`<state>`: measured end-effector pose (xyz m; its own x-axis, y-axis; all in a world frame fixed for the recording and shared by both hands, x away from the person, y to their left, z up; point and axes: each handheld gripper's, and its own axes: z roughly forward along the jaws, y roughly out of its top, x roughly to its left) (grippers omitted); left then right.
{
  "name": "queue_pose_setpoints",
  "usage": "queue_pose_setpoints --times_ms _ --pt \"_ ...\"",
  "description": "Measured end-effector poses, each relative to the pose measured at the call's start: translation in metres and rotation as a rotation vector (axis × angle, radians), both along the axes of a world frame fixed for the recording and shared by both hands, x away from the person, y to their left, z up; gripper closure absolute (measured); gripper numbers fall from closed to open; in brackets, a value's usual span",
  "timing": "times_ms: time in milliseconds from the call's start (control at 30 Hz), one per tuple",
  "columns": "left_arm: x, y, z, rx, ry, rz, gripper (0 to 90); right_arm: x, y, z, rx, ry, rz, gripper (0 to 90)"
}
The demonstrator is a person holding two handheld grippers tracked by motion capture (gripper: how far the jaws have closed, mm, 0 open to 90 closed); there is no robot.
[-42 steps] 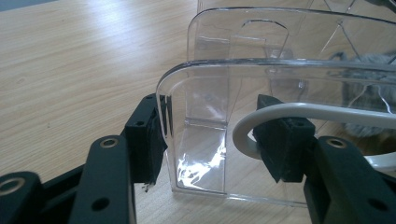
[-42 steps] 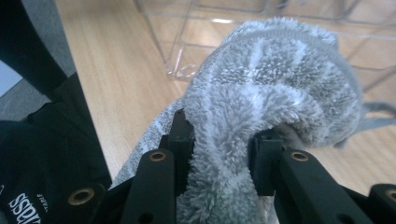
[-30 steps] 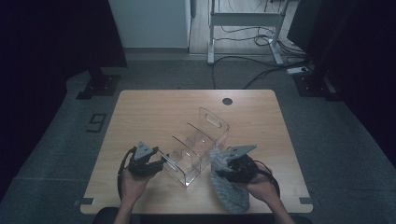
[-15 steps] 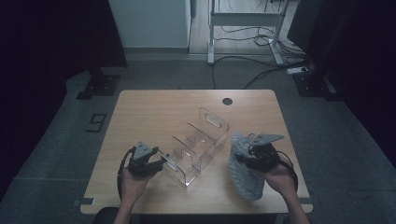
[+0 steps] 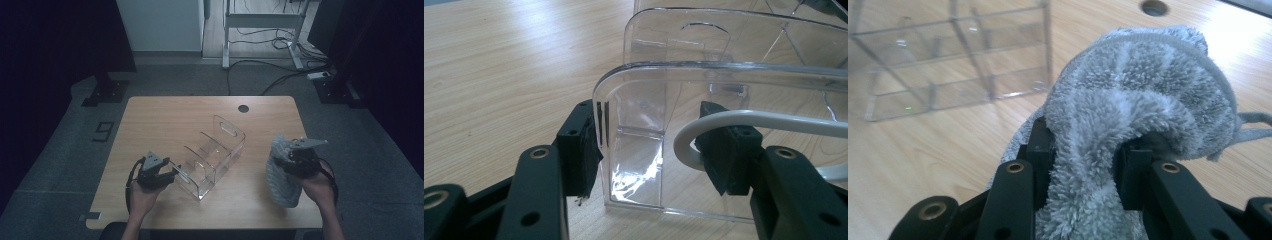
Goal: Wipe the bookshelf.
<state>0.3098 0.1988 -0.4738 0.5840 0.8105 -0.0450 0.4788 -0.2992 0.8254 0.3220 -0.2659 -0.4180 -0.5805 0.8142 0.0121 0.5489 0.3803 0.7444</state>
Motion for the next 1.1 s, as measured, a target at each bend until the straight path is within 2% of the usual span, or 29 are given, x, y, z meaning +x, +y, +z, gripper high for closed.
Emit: queue_pose_setpoints --times_ms 233,400,633,1100 --pt "0.000 0.000 0.000 -0.002 0.001 -0.002 44.4 0.005 -0.025 -0.007 -0.009 0.004 -0.087 66.3" --pt "0.001 0.001 0.000 -0.002 0.000 -0.004 44.3 0.015 -0.031 -0.027 -0.033 0.040 -0.123 66.0" --pt "0.001 0.001 0.000 -0.002 0.000 -0.007 44.2 0.029 -0.031 -0.061 -0.076 0.114 -0.134 65.1" --pt "0.001 0.001 -0.001 0.003 -0.013 -0.013 42.8 0.039 -0.028 -0.095 -0.126 0.174 -0.112 60.0"
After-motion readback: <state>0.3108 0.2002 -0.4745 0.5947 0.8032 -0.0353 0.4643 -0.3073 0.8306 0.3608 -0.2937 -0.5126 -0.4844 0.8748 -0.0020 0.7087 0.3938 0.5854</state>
